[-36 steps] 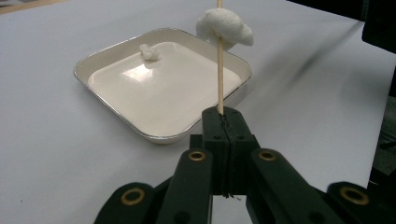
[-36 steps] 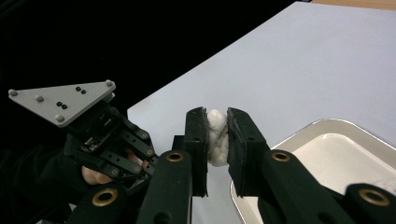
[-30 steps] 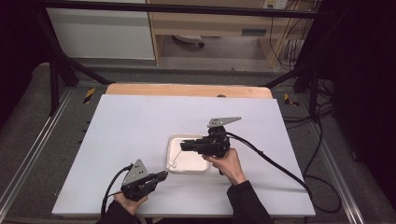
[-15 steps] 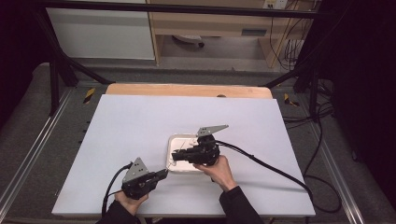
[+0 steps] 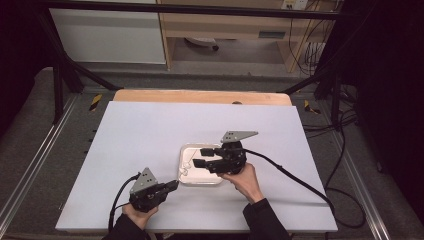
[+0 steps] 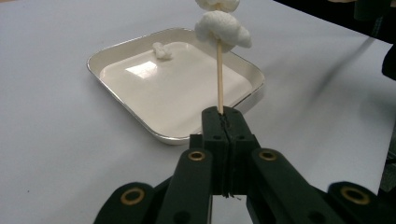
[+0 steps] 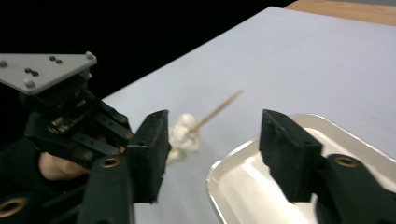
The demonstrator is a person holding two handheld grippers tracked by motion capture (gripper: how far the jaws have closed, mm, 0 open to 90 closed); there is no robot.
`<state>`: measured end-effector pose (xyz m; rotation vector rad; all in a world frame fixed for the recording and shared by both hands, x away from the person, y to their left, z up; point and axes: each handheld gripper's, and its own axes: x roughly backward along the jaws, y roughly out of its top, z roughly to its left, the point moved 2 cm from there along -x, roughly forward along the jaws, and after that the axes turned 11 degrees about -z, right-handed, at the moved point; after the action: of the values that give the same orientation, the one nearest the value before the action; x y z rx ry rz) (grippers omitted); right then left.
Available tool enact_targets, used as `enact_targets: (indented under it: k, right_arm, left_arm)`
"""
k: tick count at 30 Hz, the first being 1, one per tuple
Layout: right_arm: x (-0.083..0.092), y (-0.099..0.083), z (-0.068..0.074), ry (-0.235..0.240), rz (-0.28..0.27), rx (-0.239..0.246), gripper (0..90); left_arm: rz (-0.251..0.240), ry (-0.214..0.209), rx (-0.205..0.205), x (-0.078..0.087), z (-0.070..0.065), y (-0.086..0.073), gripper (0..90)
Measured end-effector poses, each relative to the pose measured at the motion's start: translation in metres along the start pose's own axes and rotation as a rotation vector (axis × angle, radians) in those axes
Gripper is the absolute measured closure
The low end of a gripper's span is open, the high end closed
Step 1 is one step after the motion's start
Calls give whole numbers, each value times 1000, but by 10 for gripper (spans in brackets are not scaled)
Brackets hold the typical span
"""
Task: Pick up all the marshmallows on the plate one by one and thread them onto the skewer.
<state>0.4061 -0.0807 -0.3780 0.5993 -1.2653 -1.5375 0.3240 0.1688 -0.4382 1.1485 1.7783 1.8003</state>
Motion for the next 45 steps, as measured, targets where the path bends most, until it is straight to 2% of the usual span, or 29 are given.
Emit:
enact_targets:
  k: [9,12,15,24,30,33,38,43,45]
  right_arm:
    - [19,-14,-15,-140,36,74,118]
    - [20,-19,-19,-166,64,70,81]
    - [18,-22,-21,-185,83,89,50]
    - [10,-27,-27,-225,85,122,38]
    - [-2,-23,-35,-274,129,132,51]
    - [-11,-22,-40,-281,138,127,67]
    - [-25,-22,-48,-311,173,131,110]
    - [-39,-26,-57,-333,202,157,176]
    - [-43,-28,-61,-338,209,149,215]
  left_arm:
    - [8,2,4,0,2,-1,885]
    - [9,1,8,1,3,-2,885]
    - [7,7,12,2,5,-2,885]
    - [2,12,24,6,9,-2,884]
    - [7,12,24,6,11,-2,883]
    - [3,14,26,6,12,-2,883]
    - [4,16,36,6,14,-2,883]
    - [4,13,35,6,14,-2,884]
    - [5,10,34,6,14,-2,884]
